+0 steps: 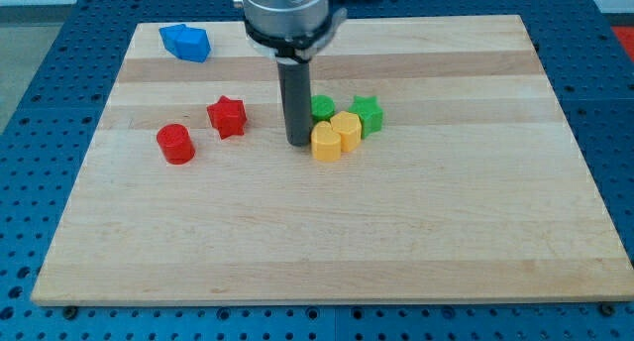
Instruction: Push the yellow heart to the bottom right
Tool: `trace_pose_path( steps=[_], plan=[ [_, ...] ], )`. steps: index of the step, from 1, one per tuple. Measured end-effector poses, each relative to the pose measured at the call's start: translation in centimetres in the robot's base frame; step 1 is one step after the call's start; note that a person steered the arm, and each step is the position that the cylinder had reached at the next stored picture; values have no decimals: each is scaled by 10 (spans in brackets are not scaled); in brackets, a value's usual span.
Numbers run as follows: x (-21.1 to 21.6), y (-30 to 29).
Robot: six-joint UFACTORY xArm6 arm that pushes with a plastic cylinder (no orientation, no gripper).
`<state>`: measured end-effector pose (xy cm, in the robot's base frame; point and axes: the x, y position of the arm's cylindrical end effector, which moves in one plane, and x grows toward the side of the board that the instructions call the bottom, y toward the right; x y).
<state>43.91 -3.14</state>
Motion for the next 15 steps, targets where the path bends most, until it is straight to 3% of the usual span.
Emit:
trace_pose_path(
  steps=[3,8,12,15],
  plan=[
    [22,69],
    [104,157],
    [108,204],
    [89,230]
  ],
)
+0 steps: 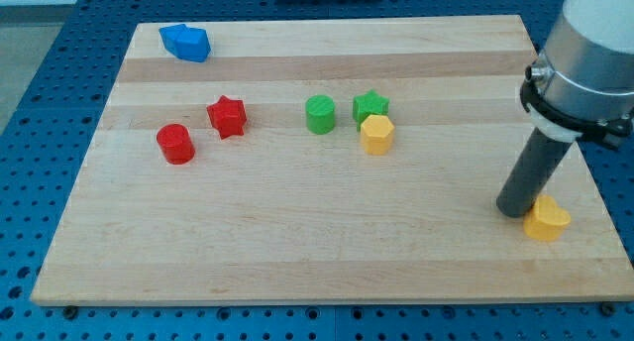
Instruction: Push the yellow heart to the bottom right
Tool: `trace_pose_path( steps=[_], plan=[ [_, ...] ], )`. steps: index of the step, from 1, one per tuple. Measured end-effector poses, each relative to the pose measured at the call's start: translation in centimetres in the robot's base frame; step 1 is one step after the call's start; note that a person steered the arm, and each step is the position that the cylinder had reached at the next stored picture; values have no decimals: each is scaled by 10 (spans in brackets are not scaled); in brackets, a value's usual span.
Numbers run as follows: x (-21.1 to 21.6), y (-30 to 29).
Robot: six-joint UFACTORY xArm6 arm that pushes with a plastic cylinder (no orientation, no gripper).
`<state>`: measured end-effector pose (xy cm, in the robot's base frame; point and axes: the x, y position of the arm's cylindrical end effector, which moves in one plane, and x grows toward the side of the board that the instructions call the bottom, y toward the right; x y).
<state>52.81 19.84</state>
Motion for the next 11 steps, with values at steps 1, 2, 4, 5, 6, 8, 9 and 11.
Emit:
trace_pose_path(
  steps=[1,2,4,5,6,8,9,11],
  plan=[
    [-6,7],
    [-13,13],
    [-15,14],
    [-16,13],
    [-16,14],
    [-13,16],
    [0,16],
    [8,10]
  ],
)
